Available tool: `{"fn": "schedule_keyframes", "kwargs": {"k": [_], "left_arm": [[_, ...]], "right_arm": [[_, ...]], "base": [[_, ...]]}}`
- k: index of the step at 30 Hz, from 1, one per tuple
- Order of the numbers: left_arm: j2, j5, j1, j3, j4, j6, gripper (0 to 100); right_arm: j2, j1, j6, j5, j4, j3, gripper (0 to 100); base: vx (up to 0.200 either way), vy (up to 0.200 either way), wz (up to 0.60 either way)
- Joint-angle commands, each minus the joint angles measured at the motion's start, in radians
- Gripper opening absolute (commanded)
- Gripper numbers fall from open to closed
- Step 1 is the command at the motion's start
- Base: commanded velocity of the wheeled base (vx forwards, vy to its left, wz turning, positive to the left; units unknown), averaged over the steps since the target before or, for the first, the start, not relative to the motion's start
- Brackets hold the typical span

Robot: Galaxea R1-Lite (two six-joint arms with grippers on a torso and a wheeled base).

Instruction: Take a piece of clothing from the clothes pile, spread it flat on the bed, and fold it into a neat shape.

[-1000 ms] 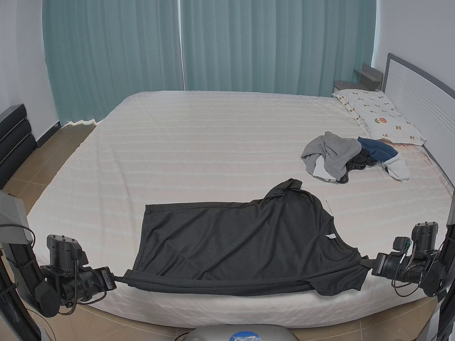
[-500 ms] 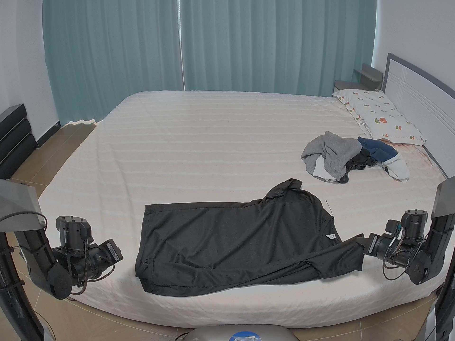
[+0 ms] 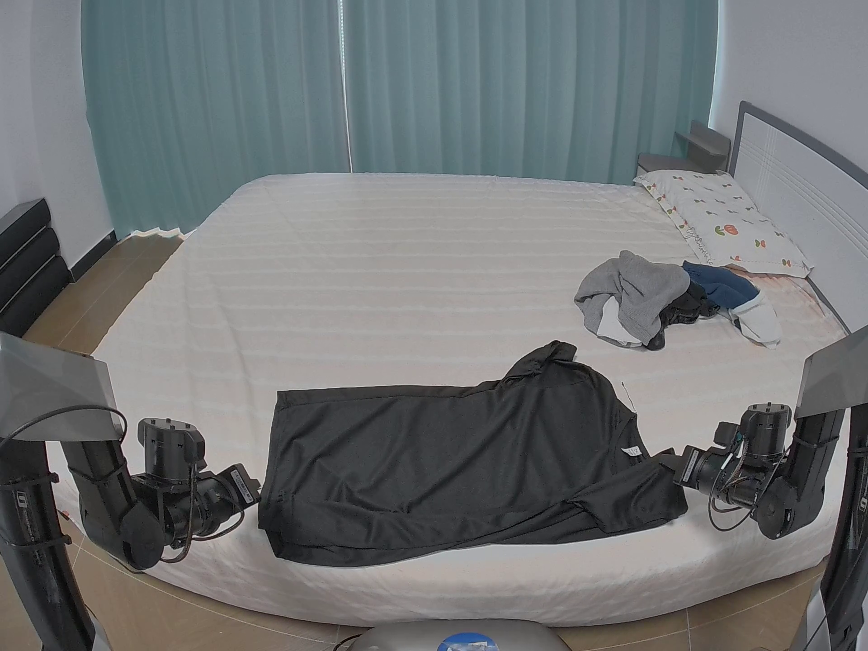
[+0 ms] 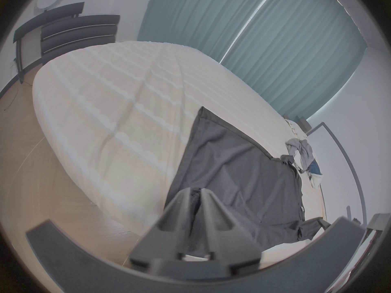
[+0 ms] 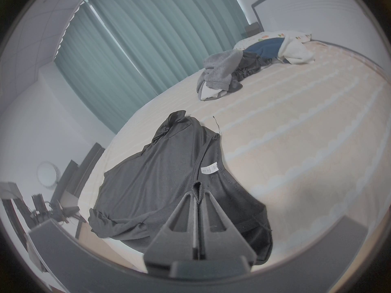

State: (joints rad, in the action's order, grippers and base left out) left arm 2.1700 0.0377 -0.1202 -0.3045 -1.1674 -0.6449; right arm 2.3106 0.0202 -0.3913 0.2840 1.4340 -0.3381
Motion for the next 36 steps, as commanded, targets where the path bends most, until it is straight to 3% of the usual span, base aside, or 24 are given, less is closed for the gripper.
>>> {"fn": "schedule_keyframes", "kwargs": {"k": [1, 7, 17, 36], "left_arm": [[0.059, -0.001, -0.044, 0.001, -0.018, 0.004, 100], [0.123, -0.004, -0.101, 0.053, -0.063, 0.059, 100], [0.166, -0.042, -0.187, 0.076, -0.135, 0.059, 100], [0.171, -0.061, -0.248, 0.077, -0.155, 0.033, 100]], "right_arm": [[0.021, -0.006, -0.061, 0.006, 0.002, -0.019, 0], [0.039, -0.002, -0.095, 0.009, 0.002, -0.027, 0], [0.061, -0.005, -0.141, 0.010, 0.020, -0.021, 0], [0.059, -0.008, -0.141, 0.010, 0.023, -0.016, 0]], "base": [[0.000, 0.000, 0.00], [0.000, 0.000, 0.00], [0.000, 0.000, 0.00], [0.000, 0.000, 0.00]]}}
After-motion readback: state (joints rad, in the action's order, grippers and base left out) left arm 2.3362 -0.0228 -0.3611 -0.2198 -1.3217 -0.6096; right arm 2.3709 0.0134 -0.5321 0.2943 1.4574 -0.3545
